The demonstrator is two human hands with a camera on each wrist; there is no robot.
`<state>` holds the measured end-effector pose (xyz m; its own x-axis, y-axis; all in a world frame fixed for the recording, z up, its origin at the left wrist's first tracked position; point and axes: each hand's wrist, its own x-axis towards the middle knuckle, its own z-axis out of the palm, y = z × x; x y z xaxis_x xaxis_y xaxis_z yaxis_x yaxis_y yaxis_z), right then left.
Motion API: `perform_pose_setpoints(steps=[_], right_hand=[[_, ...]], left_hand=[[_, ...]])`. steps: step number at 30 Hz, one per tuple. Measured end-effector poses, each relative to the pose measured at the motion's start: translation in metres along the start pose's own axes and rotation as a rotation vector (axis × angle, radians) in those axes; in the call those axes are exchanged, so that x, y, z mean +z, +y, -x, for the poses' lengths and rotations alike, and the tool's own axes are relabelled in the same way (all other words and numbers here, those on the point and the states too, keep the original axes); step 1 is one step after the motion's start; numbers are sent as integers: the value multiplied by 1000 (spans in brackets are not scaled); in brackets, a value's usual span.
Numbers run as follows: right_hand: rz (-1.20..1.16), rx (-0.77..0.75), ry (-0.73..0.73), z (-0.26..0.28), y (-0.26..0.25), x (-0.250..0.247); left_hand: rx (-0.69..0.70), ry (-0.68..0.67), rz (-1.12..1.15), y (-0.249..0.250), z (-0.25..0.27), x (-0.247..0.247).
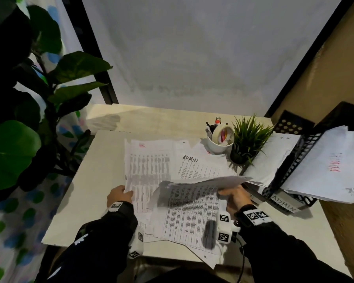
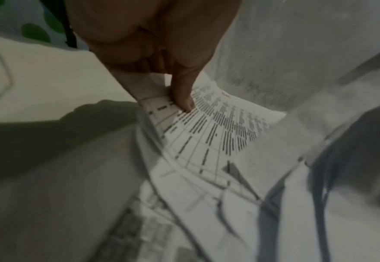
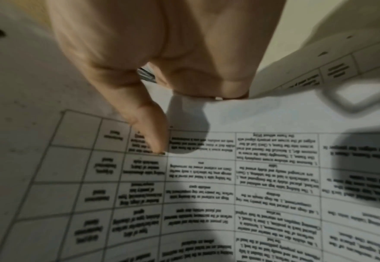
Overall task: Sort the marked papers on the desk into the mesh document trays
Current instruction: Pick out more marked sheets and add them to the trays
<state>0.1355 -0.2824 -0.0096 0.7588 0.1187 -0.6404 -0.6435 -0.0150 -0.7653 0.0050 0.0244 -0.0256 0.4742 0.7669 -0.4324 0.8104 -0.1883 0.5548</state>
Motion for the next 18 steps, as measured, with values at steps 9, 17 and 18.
perform_pose_setpoints(steps=[9,17,18], right_hand=[[-14,58,59,12,-8,6],[-361,99,-105,25,-11,16],[-389,106,-119,23,-11,13]], left_hand=[[178,126,302,-8,-2,-32],[241,-428,576,32,35,-11],[230,-487,567,33,37,-7]])
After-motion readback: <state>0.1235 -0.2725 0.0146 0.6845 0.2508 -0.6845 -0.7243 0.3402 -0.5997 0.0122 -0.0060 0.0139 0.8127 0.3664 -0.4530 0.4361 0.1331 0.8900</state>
